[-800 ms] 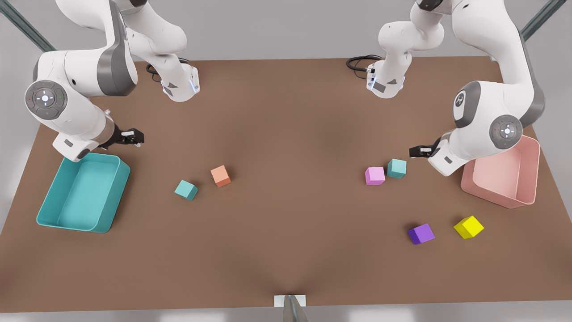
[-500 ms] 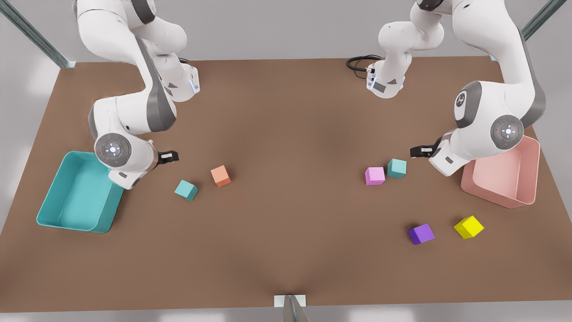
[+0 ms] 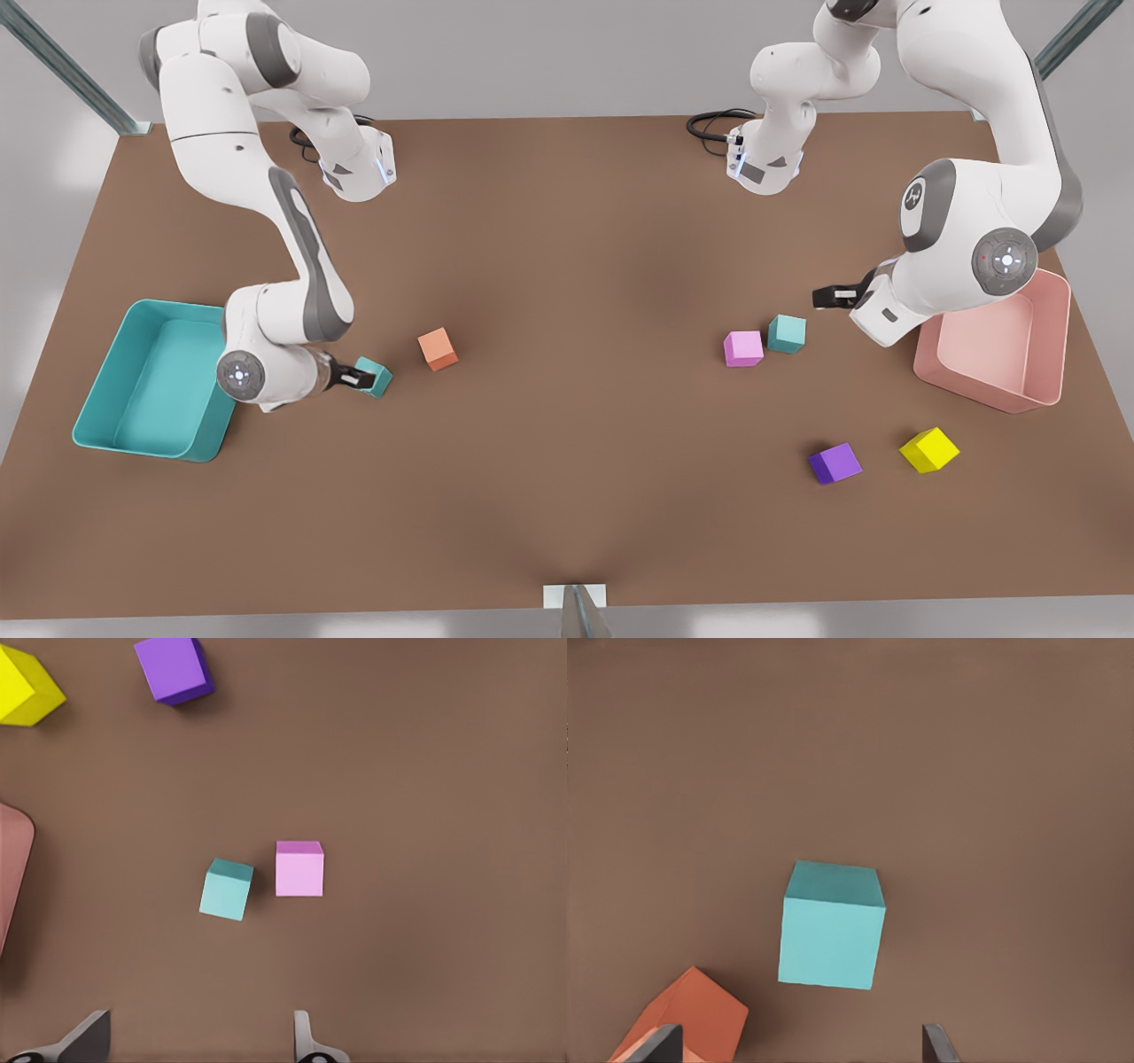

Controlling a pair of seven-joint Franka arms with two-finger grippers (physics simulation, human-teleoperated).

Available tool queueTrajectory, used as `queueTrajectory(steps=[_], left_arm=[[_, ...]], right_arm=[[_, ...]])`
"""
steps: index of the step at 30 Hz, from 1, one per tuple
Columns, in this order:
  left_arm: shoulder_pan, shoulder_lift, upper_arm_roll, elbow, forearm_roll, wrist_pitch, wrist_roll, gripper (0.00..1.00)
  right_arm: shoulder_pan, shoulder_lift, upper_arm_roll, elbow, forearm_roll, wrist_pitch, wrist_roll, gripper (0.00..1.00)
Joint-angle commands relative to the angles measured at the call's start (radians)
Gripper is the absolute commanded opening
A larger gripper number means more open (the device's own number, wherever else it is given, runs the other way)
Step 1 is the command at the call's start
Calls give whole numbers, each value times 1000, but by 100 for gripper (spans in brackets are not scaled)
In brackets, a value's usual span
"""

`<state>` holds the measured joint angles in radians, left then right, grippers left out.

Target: Stack the two blue cubes on top of each other

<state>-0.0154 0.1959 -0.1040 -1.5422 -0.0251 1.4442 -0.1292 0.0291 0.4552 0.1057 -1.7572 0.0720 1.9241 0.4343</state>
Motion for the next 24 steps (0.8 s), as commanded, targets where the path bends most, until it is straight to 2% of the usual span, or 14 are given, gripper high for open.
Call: queueTrajectory(steps=[1,12,24], left_arm=[[0,-1,0,1,1,-10,0,100],[0,-3,0,1,2,-11,-1,100],[0,-4,-3,1,2,-11,-1,100]], right_arm=[[-3,-3,-3,-27,-1,251,271,100],[-1,-30,-1,-173,-9,302,61,100],[2,-29,2,-245,-61,326,41,100]])
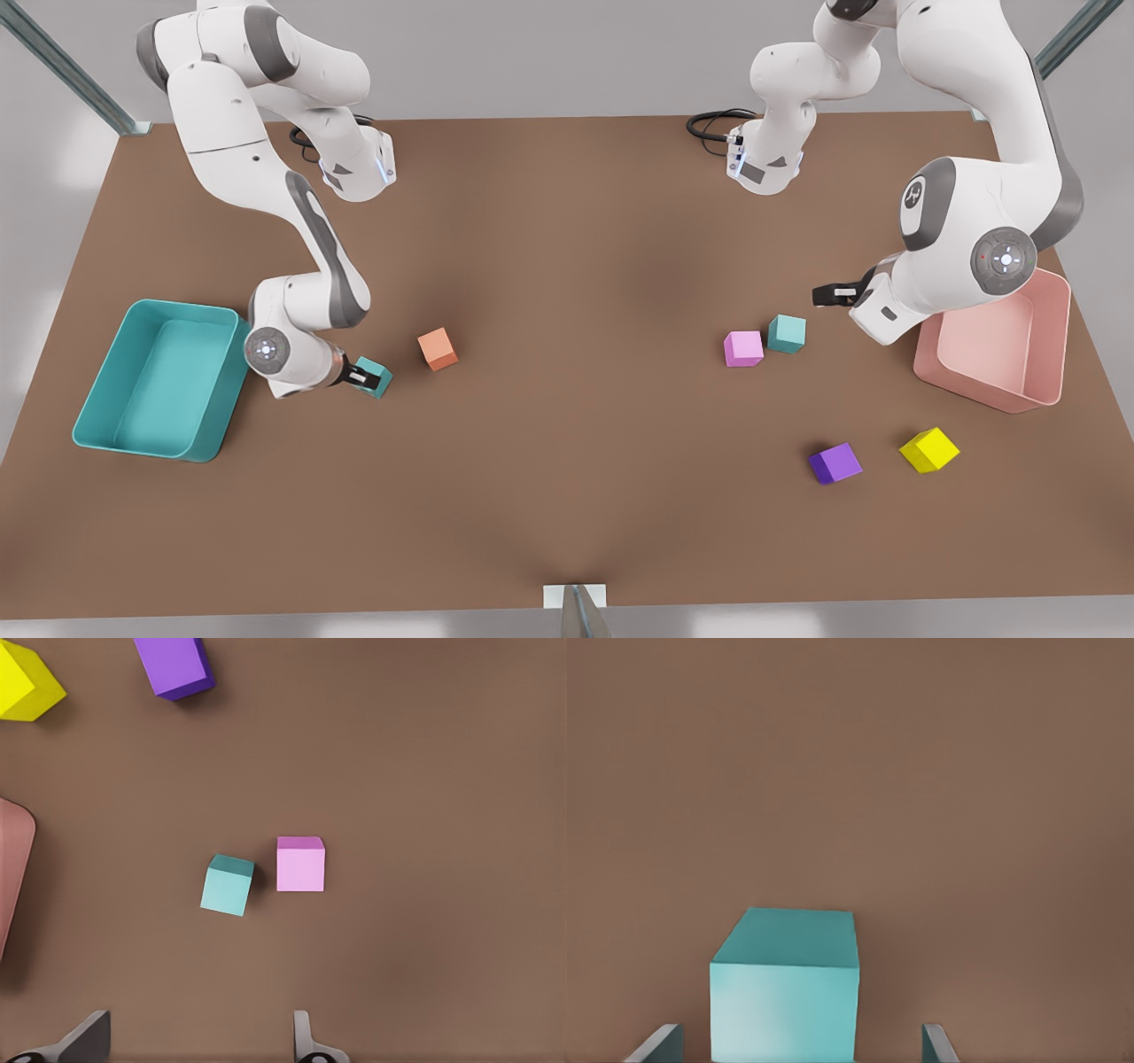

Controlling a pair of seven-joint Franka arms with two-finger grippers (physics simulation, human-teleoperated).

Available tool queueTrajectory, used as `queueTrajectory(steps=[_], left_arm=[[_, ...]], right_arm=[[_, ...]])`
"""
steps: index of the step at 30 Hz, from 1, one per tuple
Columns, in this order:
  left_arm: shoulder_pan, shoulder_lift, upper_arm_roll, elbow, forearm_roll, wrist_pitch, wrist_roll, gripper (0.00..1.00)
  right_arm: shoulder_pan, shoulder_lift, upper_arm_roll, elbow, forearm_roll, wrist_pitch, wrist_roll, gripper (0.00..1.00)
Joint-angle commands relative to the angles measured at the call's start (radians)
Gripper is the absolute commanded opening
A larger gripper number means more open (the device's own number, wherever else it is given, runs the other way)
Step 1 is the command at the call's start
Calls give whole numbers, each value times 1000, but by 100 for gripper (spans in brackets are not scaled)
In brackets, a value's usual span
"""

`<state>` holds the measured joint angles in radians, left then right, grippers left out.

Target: Stack the two blue cubes on top of each other

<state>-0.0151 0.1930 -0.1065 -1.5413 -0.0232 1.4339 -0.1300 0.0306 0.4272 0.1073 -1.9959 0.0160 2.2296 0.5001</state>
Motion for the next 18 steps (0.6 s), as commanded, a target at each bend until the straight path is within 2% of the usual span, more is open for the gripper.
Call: queueTrajectory(steps=[1,18], left_arm=[[0,-1,-1,1,-1,-1,1,100],[20,22,-10,4,-1,-7,0,100]], right_arm=[[0,1,0,-7,-5,24,-25,100],[9,82,8,3,2,82,-18,100]])
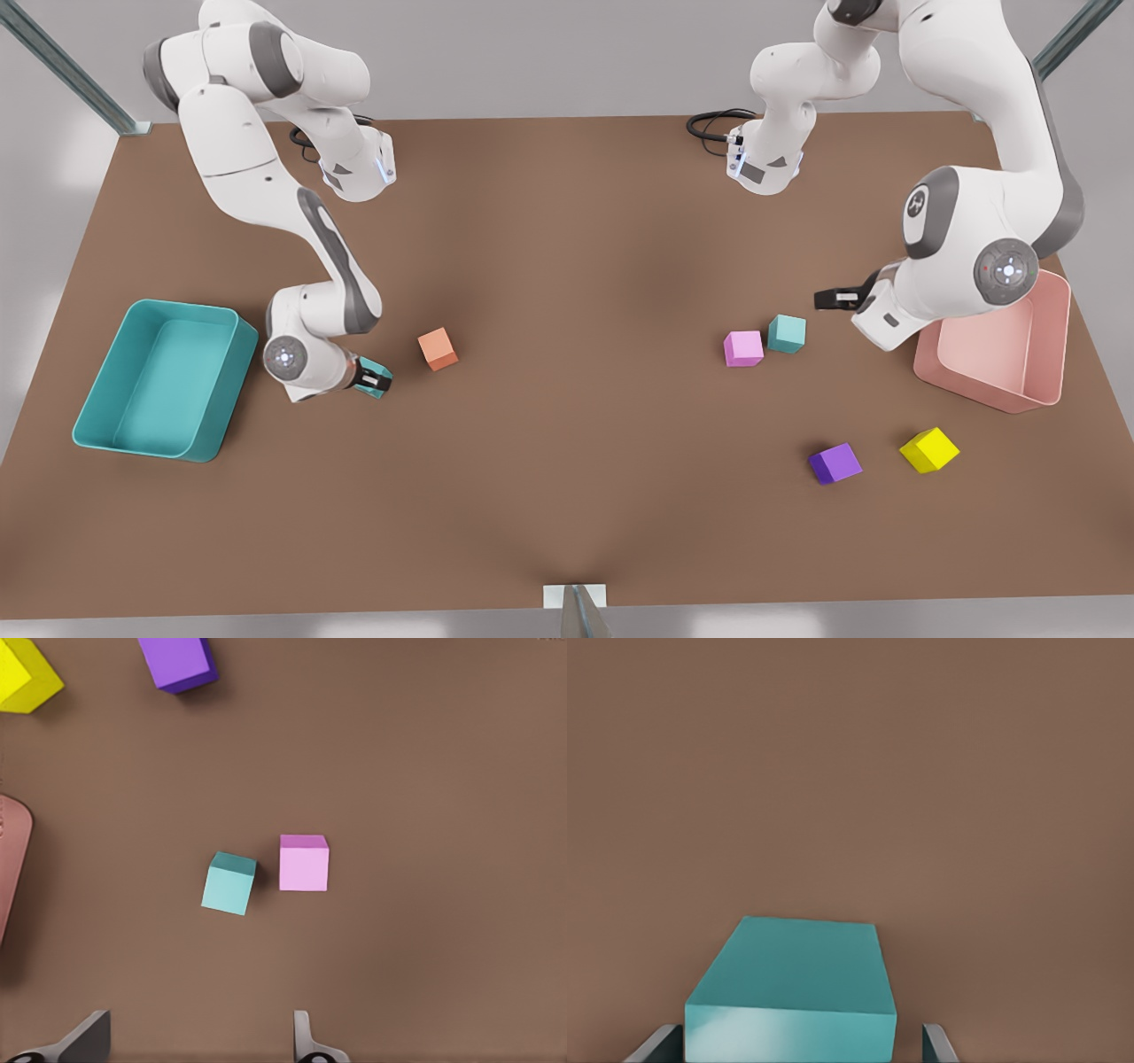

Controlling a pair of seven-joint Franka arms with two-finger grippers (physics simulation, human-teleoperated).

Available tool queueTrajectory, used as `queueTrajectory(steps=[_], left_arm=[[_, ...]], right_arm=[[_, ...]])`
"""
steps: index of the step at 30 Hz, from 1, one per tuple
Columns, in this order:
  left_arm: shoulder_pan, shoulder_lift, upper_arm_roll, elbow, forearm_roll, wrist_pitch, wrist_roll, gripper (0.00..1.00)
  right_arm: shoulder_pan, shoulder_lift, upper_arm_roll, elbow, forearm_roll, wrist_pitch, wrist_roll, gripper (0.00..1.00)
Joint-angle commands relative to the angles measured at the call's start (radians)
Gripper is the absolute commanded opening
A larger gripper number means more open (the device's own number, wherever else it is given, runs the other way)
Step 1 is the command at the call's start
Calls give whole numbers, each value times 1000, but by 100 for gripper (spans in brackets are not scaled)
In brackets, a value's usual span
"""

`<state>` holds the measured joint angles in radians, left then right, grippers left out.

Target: Stack the two blue cubes on top of each other

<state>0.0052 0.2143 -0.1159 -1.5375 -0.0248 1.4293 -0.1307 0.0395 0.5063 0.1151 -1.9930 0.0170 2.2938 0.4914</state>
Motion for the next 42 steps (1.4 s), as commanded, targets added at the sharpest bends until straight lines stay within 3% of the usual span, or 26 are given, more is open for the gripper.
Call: queueTrajectory(steps=[1,4,8,10,13,16,20,22,25,27,29,31,36,37,38,42], left_arm=[[-2,0,-1,0,0,-3,0,100],[-2,0,-1,0,2,-3,0,100],[-1,0,-1,0,0,-3,0,100],[-1,0,1,0,2,-3,0,100],[-1,0,1,0,2,-3,0,100],[-1,0,-1,0,2,-3,0,100],[1,28,-1,-9,-1,-3,-6,100],[18,71,-1,-27,0,0,0,100],[88,132,-2,-49,5,167,3,100],[108,83,4,-281,3,446,68,100],[76,31,4,-464,2,614,88,100],[65,22,4,-533,2,677,189,100],[65,46,4,-585,3,695,358,100],[67,48,4,-602,3,714,356,100],[67,57,4,-604,2,720,356,100],[55,57,4,-642,2,727,356,100]], right_arm=[[0,9,0,0,1,24,-11,100],[6,21,1,-1,1,39,-13,100],[6,29,1,0,0,47,-16,76],[6,35,1,0,1,62,-30,70],[5,29,3,8,3,61,-37,69],[5,24,24,45,17,36,-40,69],[28,27,141,194,90,-2,107,70],[128,77,141,359,92,-14,277,70],[273,260,141,692,123,-73,542,70],[379,457,140,967,120,-71,685,70],[464,540,121,1048,110,-45,743,70],[548,574,75,1054,110,10,788,70],[619,618,54,1071,109,18,794,71],[628,626,47,1073,109,27,794,91],[629,629,47,1073,107,33,793,100],[640,637,49,1085,106,39,793,100]])
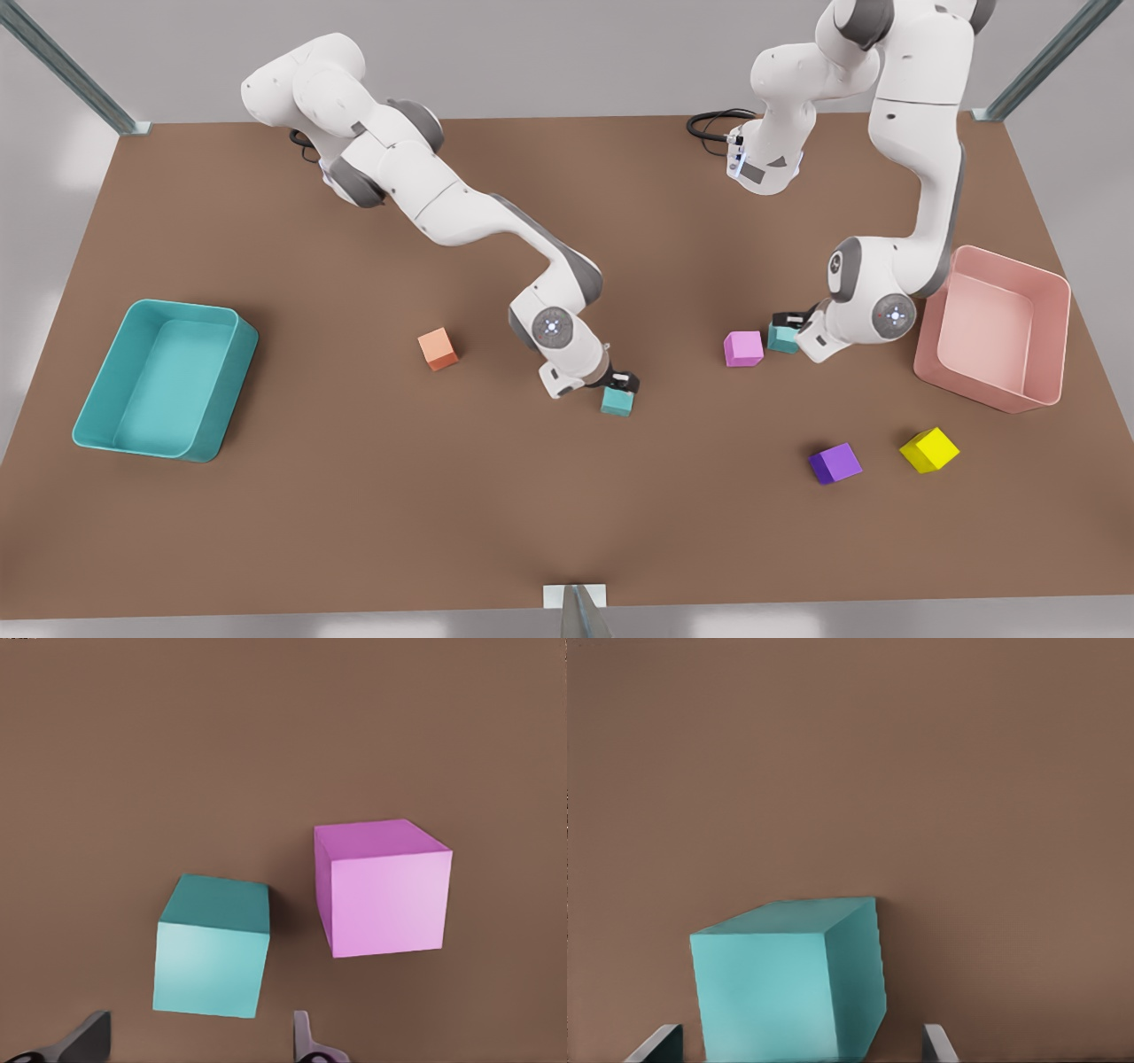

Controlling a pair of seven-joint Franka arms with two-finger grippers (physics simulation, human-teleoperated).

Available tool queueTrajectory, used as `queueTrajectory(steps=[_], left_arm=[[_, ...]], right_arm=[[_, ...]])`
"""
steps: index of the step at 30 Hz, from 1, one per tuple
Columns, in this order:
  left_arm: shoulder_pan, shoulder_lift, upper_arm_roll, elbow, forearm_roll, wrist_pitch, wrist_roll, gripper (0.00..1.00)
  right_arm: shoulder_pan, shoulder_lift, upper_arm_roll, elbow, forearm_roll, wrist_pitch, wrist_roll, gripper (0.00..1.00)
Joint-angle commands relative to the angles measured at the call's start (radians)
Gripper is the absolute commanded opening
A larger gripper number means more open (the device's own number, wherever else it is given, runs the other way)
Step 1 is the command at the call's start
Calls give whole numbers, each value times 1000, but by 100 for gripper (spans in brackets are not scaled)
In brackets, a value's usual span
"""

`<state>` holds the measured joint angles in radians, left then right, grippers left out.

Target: Stack the two blue cubes on top of each other

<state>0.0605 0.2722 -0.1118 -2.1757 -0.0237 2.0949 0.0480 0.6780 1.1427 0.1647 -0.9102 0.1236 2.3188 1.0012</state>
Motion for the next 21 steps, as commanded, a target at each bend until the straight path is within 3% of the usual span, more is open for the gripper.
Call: queueTrajectory(steps=[1,3,5,7,9,11,13,15,16,18,21], left_arm=[[-7,1,0,-18,2,83,179,100],[-16,10,0,-49,4,134,182,100],[-15,25,0,-49,37,159,211,100],[-8,32,0,-49,59,162,211,100],[-7,33,0,-47,57,162,207,100],[-8,42,0,-49,56,165,204,100],[-7,58,0,-49,56,165,204,100],[-7,79,0,-49,56,165,204,100],[-7,94,0,-49,56,180,204,100],[-5,117,1,-49,57,192,204,100],[-5,139,1,-49,57,203,204,100]], right_arm=[[0,-8,6,4,2,14,280,100],[-52,-69,30,10,21,-56,272,100],[-227,-210,136,-1,27,-359,163,100],[-393,-350,133,-3,27,-711,16,100],[-601,-394,115,-7,10,-871,-177,100],[-778,-411,116,-6,-165,-956,-511,100],[-792,-606,115,-7,-332,-1075,-901,100],[-695,-771,107,-50,-326,-1190,-914,100],[-637,-871,64,-199,-332,-1176,-940,100],[-588,-934,15,-406,-315,-1015,-948,100],[-575,-908,-4,-417,-315,-1000,-946,100]])
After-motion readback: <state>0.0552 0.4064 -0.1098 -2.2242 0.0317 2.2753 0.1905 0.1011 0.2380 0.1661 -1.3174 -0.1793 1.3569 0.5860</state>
